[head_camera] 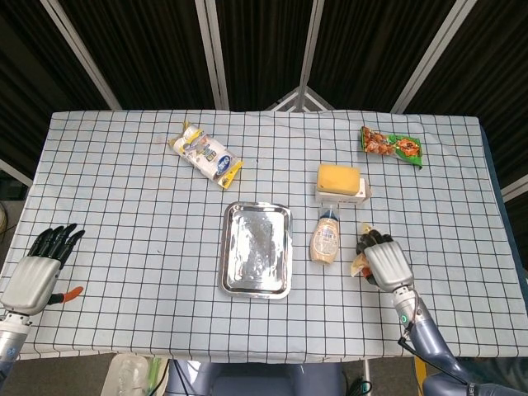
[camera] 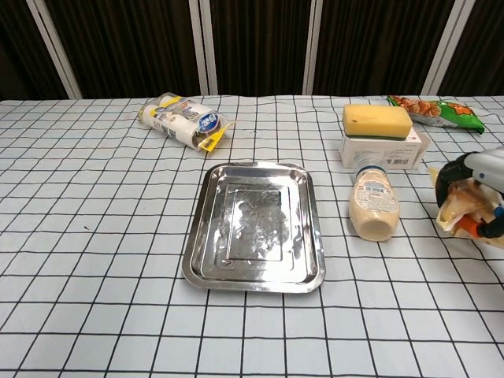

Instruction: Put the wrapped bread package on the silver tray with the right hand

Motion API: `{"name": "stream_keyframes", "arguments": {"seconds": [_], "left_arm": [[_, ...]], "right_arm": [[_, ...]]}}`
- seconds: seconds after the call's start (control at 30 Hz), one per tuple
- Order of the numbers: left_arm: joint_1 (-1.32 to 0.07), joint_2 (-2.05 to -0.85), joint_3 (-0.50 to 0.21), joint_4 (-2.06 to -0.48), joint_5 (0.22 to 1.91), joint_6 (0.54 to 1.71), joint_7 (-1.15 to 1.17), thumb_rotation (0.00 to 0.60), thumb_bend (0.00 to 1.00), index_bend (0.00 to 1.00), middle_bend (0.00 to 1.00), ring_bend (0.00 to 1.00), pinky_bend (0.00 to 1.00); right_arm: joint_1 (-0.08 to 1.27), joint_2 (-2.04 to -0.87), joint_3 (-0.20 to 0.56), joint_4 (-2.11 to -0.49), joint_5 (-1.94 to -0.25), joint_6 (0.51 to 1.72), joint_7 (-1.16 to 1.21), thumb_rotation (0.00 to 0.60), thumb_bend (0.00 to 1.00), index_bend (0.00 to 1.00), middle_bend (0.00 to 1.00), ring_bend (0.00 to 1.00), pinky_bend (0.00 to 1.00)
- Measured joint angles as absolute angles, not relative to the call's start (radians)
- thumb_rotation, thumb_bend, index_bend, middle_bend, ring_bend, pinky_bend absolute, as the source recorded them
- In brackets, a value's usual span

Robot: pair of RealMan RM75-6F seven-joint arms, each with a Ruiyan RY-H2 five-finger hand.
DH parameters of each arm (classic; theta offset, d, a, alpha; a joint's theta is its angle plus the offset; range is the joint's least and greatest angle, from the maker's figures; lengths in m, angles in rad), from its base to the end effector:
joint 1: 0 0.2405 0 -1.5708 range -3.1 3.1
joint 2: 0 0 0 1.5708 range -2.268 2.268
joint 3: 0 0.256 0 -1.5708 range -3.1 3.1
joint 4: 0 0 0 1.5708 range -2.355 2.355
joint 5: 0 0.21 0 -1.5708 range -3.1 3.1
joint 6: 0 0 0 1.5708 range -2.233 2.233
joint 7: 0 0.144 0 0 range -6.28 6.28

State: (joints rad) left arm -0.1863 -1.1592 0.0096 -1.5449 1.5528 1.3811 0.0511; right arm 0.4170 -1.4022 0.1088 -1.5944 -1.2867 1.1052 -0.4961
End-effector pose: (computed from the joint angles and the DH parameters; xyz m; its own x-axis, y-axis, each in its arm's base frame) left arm -0.3063 0.1993 0.1279 0.4868 0.1103 0.8665 0.8695 -0.1561 -0.4686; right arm -0.2355 -0.2713 0.0317 0.5963 -0.1987 0.7778 -0.7972 -0.2602 0.5447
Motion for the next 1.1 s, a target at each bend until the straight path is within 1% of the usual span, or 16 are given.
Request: {"name": "stream_keyframes", "arguments": {"seconds": [0.13, 0.3, 0.4, 0.53, 0.7, 0.9, 1.1], "left_arm": [[-0.187, -1.160, 0.012, -1.546, 1.558, 1.382, 0.052, 0.600, 0.04, 0.00, 0.00, 0.00, 0.00], [-0.189, -1.160, 0.010, -1.545, 1.555, 1.378, 0.050, 0.600, 0.04, 0.00, 0.00, 0.00, 0.00], [-0.191, -1.159, 0.008, -1.543, 1.551, 1.375, 0.044, 0.600, 0.04, 0.00, 0.00, 0.00, 0.00], [-0.191, -1.156, 0.008, -1.542, 1.552, 1.376, 0.034, 0.600, 0.04, 0.00, 0.00, 0.00, 0.00], [-0.188, -1.151, 0.010, -1.540, 1.563, 1.387, 0.019, 0.600, 0.04, 0.00, 0.00, 0.00, 0.00], [-0.191, -1.146, 0.008, -1.532, 1.559, 1.382, -0.002, 0.600, 0.04, 0.00, 0.00, 0.00, 0.00], [-0.194, -1.143, 0.007, -1.528, 1.557, 1.377, -0.013, 0.600, 0.04, 0.00, 0.00, 0.00, 0.00]], "right_arm": [[0.428, -1.380, 0.118, -1.706, -1.296, 1.135, -0.601, 0.600, 0.61, 0.46, 0.34, 0.24, 0.54], [0.465, -1.382, 0.139, -1.814, -1.276, 1.145, -0.753, 0.600, 0.61, 0.46, 0.34, 0.24, 0.54], [0.497, -1.403, 0.154, -1.871, -1.249, 1.149, -0.855, 0.600, 0.61, 0.46, 0.34, 0.24, 0.54], [0.554, -1.476, 0.176, -1.913, -1.194, 1.151, -0.969, 0.600, 0.61, 0.46, 0.34, 0.24, 0.54], [0.627, -1.592, 0.210, -1.881, -1.080, 1.150, -1.066, 0.600, 0.61, 0.46, 0.34, 0.24, 0.54], [0.737, -1.738, 0.251, -1.755, -0.947, 1.146, -1.158, 0.600, 0.61, 0.46, 0.34, 0.24, 0.54], [0.796, -1.815, 0.265, -1.668, -0.900, 1.145, -1.167, 0.600, 0.61, 0.46, 0.34, 0.24, 0.54]]}}
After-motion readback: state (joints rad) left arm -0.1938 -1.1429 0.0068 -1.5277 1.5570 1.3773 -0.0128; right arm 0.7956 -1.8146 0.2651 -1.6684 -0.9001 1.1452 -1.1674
